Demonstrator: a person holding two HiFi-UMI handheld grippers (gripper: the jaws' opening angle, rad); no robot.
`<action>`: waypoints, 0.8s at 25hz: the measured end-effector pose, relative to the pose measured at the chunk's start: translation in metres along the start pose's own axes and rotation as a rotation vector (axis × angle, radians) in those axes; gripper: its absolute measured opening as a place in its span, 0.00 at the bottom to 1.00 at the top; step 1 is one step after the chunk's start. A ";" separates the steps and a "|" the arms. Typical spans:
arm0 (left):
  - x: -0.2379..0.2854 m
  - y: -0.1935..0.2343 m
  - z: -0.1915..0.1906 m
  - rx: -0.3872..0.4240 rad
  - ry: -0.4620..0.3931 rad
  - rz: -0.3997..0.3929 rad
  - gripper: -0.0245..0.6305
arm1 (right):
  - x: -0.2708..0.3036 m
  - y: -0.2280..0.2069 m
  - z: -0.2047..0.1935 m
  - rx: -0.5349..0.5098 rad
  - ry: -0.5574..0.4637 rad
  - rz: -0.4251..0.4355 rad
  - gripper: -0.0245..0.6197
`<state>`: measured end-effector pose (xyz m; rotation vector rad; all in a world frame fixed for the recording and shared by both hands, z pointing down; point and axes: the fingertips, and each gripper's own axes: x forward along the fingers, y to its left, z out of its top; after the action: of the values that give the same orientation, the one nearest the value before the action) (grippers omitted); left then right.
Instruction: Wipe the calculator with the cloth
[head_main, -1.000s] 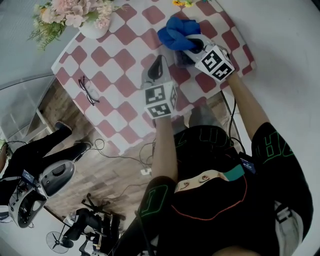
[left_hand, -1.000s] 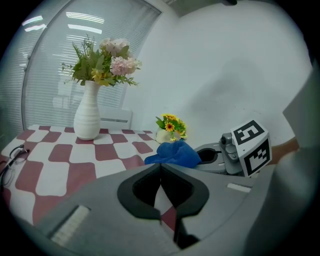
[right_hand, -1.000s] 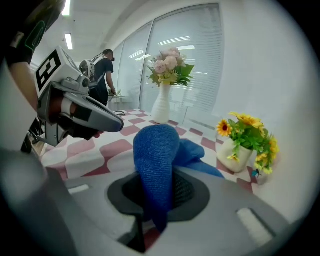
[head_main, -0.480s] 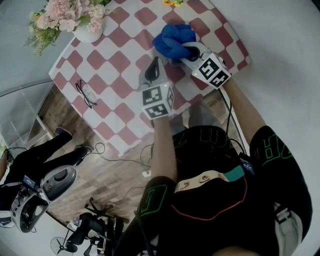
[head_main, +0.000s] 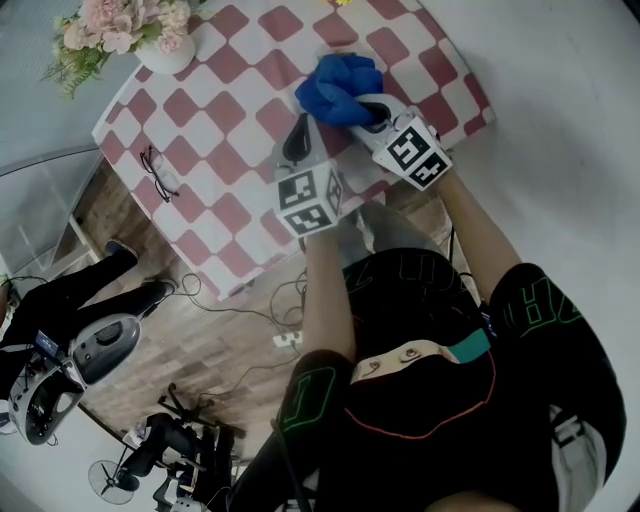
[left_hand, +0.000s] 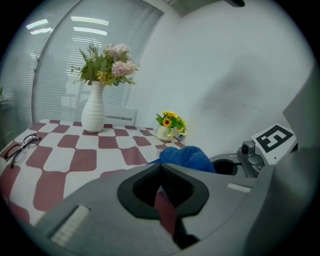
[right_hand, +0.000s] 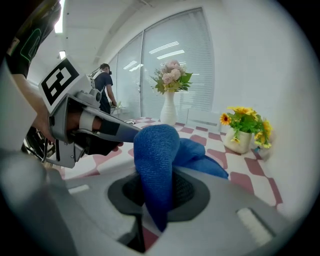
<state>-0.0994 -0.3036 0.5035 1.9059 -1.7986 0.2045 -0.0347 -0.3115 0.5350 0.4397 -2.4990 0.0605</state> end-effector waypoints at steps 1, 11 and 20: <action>-0.002 -0.003 -0.001 0.000 0.000 0.004 0.05 | -0.003 0.004 -0.002 0.006 -0.001 0.005 0.16; -0.024 -0.006 0.007 -0.021 -0.059 0.089 0.05 | -0.023 0.040 -0.008 0.105 0.005 0.143 0.16; -0.051 -0.021 0.028 -0.012 -0.159 0.133 0.05 | -0.080 0.024 0.024 0.185 -0.147 0.129 0.16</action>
<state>-0.0913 -0.2705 0.4515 1.8407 -2.0287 0.0898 0.0060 -0.2688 0.4712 0.3689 -2.6757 0.3231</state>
